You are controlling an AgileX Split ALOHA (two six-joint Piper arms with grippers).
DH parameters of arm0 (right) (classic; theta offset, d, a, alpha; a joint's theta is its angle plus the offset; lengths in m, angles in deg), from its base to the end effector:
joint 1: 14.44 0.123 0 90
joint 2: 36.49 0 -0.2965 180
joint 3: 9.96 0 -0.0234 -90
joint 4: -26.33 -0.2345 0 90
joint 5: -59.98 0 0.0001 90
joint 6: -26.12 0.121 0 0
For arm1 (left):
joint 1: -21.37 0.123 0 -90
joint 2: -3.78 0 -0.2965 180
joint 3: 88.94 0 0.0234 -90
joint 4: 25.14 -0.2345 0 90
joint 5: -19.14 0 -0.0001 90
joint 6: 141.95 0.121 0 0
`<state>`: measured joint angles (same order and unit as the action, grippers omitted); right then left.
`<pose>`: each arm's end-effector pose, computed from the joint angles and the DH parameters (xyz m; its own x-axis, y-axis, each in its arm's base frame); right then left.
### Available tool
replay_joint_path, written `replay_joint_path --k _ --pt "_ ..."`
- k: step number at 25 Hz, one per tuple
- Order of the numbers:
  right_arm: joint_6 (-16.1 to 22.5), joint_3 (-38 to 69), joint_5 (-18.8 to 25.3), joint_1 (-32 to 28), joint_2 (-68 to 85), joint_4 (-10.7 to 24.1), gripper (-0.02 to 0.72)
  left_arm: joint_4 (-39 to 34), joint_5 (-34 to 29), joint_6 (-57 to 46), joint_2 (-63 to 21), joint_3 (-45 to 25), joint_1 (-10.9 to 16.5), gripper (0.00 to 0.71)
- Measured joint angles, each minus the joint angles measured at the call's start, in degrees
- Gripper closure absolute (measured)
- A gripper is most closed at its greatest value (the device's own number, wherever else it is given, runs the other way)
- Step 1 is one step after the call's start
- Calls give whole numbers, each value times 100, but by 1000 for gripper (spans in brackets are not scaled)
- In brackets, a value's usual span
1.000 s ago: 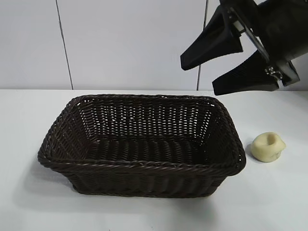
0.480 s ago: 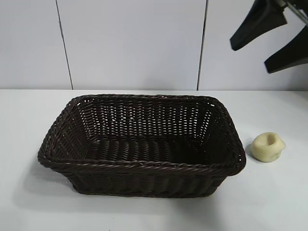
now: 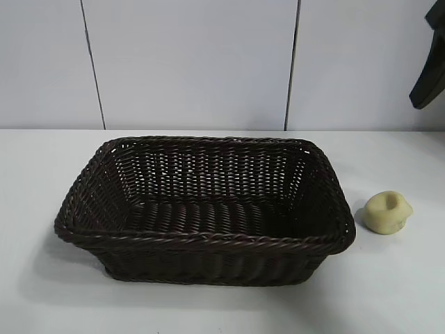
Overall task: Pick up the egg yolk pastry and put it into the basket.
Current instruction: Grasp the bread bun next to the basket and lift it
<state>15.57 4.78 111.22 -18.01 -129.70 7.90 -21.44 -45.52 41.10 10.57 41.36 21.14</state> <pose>0.2926 0.0117 0.2605 -0.9240 0.0786 -0.3743 -0.0131 0.9716 0.2362 -0.0085 -0.0070 0.2445 -0.5150 0.0276 -0.8567 0.0671 0.9977 -0.0082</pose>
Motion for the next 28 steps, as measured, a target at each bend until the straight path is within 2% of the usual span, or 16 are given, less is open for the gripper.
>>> replay_joint_path --k 14,19,25,28 --pt "203 -24 -1165 -6 -1876 -22 175 0 0 0 0 0 0 114" --pt "280 -25 -1522 -6 -2327 -198 195 0 0 0 0 0 0 114" --pt "285 -25 -1709 -6 -2424 -235 363 0 0 0 0 0 0 114" --pt "285 -25 -1751 -6 -2424 -235 536 0 0 0 0 0 0 114"
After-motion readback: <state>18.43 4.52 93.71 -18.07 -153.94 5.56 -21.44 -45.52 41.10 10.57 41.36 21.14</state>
